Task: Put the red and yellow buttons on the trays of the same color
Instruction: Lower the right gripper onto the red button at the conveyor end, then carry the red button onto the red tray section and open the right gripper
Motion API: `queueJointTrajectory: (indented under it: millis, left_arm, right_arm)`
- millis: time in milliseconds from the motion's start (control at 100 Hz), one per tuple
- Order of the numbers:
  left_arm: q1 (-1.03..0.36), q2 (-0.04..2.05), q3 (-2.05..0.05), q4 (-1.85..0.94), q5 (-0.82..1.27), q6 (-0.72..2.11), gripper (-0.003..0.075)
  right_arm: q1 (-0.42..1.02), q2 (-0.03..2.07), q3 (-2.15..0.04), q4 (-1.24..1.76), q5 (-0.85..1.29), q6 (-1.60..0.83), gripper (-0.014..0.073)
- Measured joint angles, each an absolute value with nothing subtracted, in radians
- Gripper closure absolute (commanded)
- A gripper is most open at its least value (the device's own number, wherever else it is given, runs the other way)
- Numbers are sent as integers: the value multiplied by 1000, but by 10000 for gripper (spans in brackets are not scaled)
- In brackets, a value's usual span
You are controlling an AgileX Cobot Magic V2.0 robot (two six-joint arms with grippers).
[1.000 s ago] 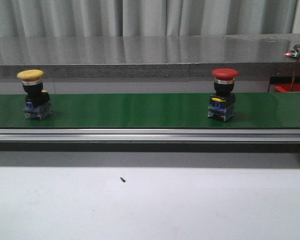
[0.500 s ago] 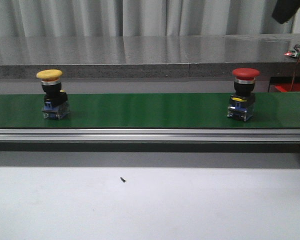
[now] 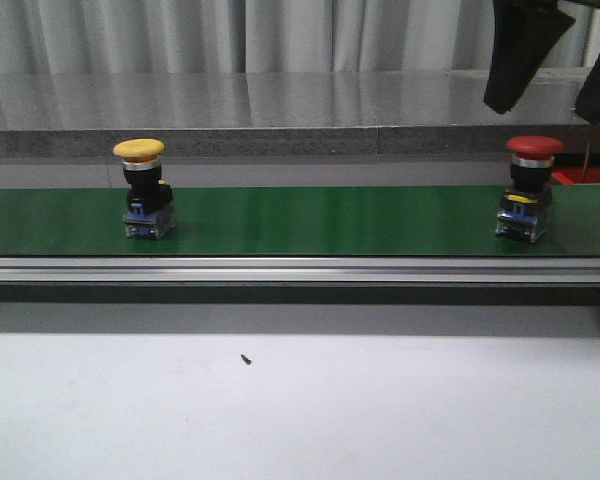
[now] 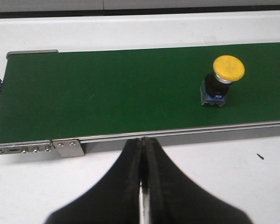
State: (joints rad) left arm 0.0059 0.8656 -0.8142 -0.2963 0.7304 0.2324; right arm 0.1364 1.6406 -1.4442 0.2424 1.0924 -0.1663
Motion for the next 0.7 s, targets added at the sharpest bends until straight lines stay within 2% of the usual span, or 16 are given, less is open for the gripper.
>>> queueJointTrajectory:
  millis: [450, 520, 670, 700]
  left_arm:
    - [6, 866, -814, -296, 743, 232, 740]
    - [6, 866, -814, -296, 743, 232, 740]
    - [6, 866, -814, -296, 743, 232, 740]
    - [6, 866, -814, -296, 743, 232, 740]
  right_arm:
    - [136, 1743, -1444, 104, 1045, -111, -38]
    - [136, 1750, -1444, 90, 1045, -109, 31]
    - [136, 1754, -1444, 86, 1061, -106, 312]
    - [136, 1754, -1444, 86, 1063, -106, 342]
